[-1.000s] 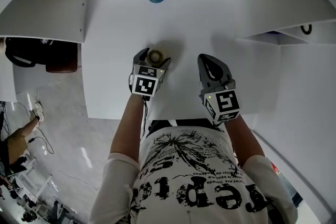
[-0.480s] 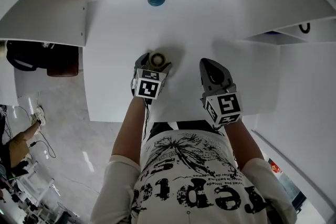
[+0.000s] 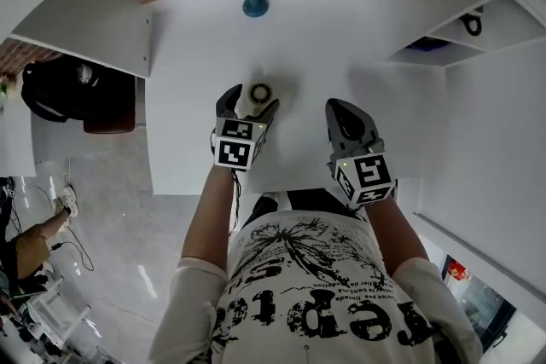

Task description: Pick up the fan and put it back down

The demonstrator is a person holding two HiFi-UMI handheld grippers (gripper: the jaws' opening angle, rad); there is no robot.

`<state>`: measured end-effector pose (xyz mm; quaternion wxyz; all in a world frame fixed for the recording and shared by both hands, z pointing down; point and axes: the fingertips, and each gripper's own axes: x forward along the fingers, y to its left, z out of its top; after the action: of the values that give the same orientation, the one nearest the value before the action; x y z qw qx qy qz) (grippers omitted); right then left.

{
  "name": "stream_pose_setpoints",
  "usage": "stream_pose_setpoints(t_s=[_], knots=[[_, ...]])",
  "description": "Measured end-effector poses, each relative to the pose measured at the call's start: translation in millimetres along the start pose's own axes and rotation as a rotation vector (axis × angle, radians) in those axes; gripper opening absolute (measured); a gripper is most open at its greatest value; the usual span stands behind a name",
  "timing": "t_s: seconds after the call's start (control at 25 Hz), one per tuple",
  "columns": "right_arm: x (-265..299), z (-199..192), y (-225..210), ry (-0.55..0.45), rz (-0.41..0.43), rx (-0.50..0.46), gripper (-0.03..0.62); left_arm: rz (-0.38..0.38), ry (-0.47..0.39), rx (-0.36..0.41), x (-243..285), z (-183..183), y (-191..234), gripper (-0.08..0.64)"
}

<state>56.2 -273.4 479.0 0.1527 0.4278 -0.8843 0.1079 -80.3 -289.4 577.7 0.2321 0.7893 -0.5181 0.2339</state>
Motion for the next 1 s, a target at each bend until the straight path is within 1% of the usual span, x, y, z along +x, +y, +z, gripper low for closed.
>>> stream_pose_setpoints(t_s=[0.12, 0.2, 0.24, 0.28, 0.32, 0.48, 0.64, 0.72, 0.8, 1.0], knots=[[-16, 15, 13, -0.047, -0.002, -0.006, 0.015, -0.02, -0.137, 0.028, -38, 35, -9, 0.385], [-30, 25, 24, -0.075, 0.001, -0.004, 0.015, -0.02, -0.207, 0.059, -68, 54, -15, 0.374], [-38, 29, 29, -0.086, 0.001, -0.003, 0.015, -0.009, -0.239, 0.072, -83, 61, -18, 0.334], [-45, 32, 34, -0.097, 0.001, -0.003, 0.015, 0.006, -0.274, 0.08, -99, 68, -20, 0.26], [-52, 36, 39, -0.107, 0.001, -0.006, 0.015, 0.018, -0.31, 0.085, -115, 75, -22, 0.205], [-78, 50, 62, -0.151, -0.004, -0.025, 0.015, 0.039, -0.428, 0.109, -177, 93, -29, 0.099], [-102, 60, 83, -0.192, -0.009, -0.052, 0.015, 0.033, -0.498, 0.118, -228, 96, -36, 0.033], [-113, 63, 93, -0.208, -0.002, -0.072, 0.015, 0.003, -0.51, 0.12, -246, 91, -41, 0.017], [-122, 66, 102, -0.223, 0.005, -0.088, 0.015, -0.029, -0.509, 0.121, -261, 83, -47, 0.014], [-139, 73, 116, -0.25, 0.009, -0.102, 0.014, -0.056, -0.522, 0.104, -288, 64, -55, 0.014]])
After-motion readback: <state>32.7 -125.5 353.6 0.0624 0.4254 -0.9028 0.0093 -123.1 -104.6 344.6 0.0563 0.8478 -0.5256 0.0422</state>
